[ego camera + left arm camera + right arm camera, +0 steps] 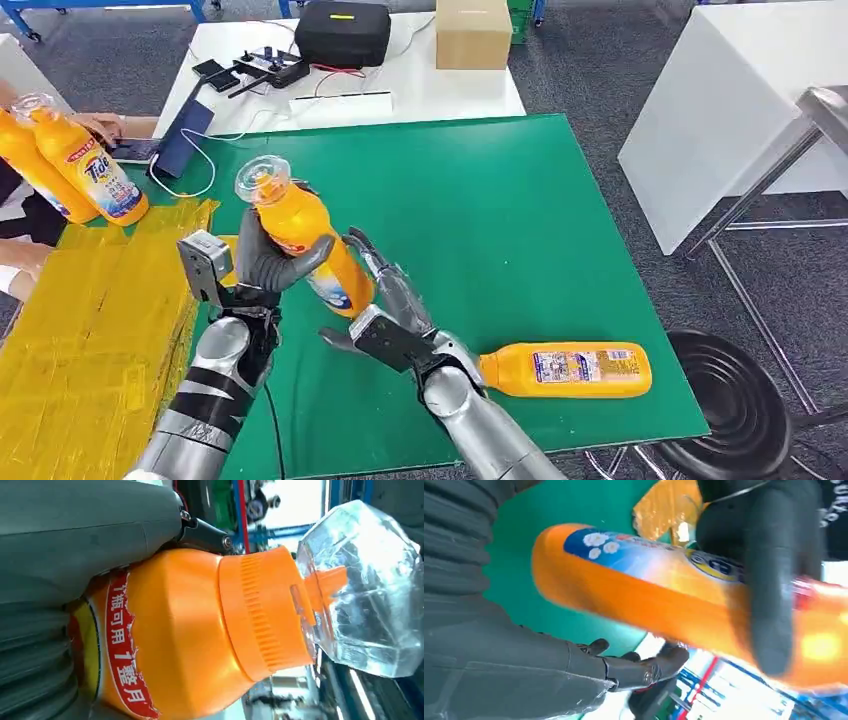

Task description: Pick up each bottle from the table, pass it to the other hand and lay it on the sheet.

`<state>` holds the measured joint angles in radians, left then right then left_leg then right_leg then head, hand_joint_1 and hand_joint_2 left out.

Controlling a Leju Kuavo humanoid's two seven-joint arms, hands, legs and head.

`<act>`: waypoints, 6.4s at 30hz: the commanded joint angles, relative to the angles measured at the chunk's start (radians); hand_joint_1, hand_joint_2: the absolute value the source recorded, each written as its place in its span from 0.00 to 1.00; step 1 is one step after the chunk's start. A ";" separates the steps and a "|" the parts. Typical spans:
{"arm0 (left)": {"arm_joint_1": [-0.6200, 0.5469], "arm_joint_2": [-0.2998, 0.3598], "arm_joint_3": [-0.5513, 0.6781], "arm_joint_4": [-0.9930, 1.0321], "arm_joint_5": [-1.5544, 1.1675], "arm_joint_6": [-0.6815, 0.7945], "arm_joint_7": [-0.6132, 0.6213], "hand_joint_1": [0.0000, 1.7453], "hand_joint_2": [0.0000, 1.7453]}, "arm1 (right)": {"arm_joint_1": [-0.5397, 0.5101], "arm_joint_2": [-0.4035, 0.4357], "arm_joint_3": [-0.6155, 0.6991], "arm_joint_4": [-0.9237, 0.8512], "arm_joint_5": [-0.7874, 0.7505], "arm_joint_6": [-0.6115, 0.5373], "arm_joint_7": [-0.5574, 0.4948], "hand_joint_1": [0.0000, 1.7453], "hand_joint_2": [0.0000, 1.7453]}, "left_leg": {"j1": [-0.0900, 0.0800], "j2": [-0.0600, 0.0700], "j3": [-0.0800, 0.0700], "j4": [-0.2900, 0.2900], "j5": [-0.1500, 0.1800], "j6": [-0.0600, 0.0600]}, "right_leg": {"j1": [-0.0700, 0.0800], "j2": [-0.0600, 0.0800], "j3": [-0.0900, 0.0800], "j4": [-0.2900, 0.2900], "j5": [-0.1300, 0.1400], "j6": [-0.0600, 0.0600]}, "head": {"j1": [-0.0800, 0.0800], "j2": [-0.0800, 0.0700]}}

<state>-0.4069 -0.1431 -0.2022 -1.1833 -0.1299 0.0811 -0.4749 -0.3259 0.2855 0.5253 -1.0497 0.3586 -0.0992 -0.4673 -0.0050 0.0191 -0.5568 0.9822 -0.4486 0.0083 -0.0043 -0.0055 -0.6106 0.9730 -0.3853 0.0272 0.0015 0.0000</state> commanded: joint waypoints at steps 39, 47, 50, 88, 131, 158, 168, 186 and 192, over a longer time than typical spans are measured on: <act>0.095 0.169 0.303 0.248 -1.364 0.617 0.479 0.00 1.00 | 0.284 -0.172 -0.268 -0.337 0.033 -0.156 -0.009 0.00 1.00 | 0.000 -0.002 0.002 -0.001 0.000 0.000 | 0.000 -0.001 0.002 -0.001 -0.001 0.000 | 0.000 0.000; 0.087 0.127 0.360 0.262 -1.308 0.617 0.387 0.00 1.00 | 0.280 -0.171 -0.266 -0.331 0.033 -0.155 -0.009 0.00 1.00 | 0.001 -0.003 0.002 -0.001 -0.001 -0.001 | 0.001 -0.002 0.003 -0.002 -0.001 0.000 | 0.000 0.000; 0.078 0.104 0.391 0.283 -1.266 0.617 0.329 0.00 1.00 | 0.278 -0.180 -0.262 -0.334 0.078 -0.181 0.003 0.00 1.00 | 0.001 -0.003 0.001 -0.001 -0.001 0.000 | 0.001 -0.001 0.002 -0.001 -0.001 0.000 | 0.000 0.000; 0.136 0.064 0.208 -0.020 -0.312 0.205 -0.068 0.00 1.00 | 0.550 -0.840 -0.341 -0.626 0.499 0.054 0.121 0.00 1.00 | -0.006 -0.009 -0.001 0.001 -0.003 0.004 | -0.006 -0.007 0.001 -0.001 -0.002 0.001 | 0.000 0.000; 0.190 0.052 0.190 -0.067 -0.298 0.200 -0.054 0.00 1.00 | 0.322 -0.738 -0.255 -0.164 0.755 0.036 0.342 0.00 1.00 | -0.003 -0.002 0.007 0.000 -0.003 0.004 | -0.003 -0.002 0.008 -0.004 0.000 0.001 | 0.000 0.000; 0.177 0.045 0.203 -0.045 -0.289 0.187 -0.059 0.00 1.00 | 0.266 -0.614 -0.318 -0.145 0.781 -0.154 0.312 1.00 1.00 | -0.003 0.000 0.010 0.000 -0.003 0.005 | -0.004 0.000 0.011 -0.004 0.001 0.001 | 0.000 0.000; 0.197 0.029 0.185 -0.067 -0.314 0.177 -0.040 0.00 1.00 | 0.210 -0.379 -0.419 -0.247 0.707 -0.338 0.306 1.00 1.00 | -0.002 0.001 0.006 0.000 -0.002 0.005 | -0.003 0.000 0.007 -0.002 0.000 0.001 | 0.000 0.000; 0.148 0.036 0.145 0.006 -0.290 0.116 -0.040 0.00 1.00 | 0.085 -0.192 -0.496 -0.121 0.223 -0.199 0.111 1.00 1.00 | -0.002 -0.001 0.005 0.000 -0.002 0.005 | -0.002 -0.001 0.006 -0.002 0.000 0.001 | 0.000 0.000; 0.082 0.027 0.108 0.055 -0.203 0.012 -0.049 0.00 1.00 | -0.008 -0.102 -0.404 0.076 0.129 -0.116 0.044 1.00 1.00 | -0.001 0.000 0.003 0.000 -0.001 0.004 | -0.002 0.000 0.004 -0.002 0.001 0.000 | 0.000 0.000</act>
<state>-0.2251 -0.1133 -0.0415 -1.2486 -0.3973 0.1752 -0.5200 -0.1941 0.0750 0.0736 -1.2422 0.5636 -0.2770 -0.3749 -0.0081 0.0188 -0.5556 0.9824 -0.4495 0.0141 -0.0073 -0.0068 -0.6086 0.9718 -0.3848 0.0284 0.0012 0.0000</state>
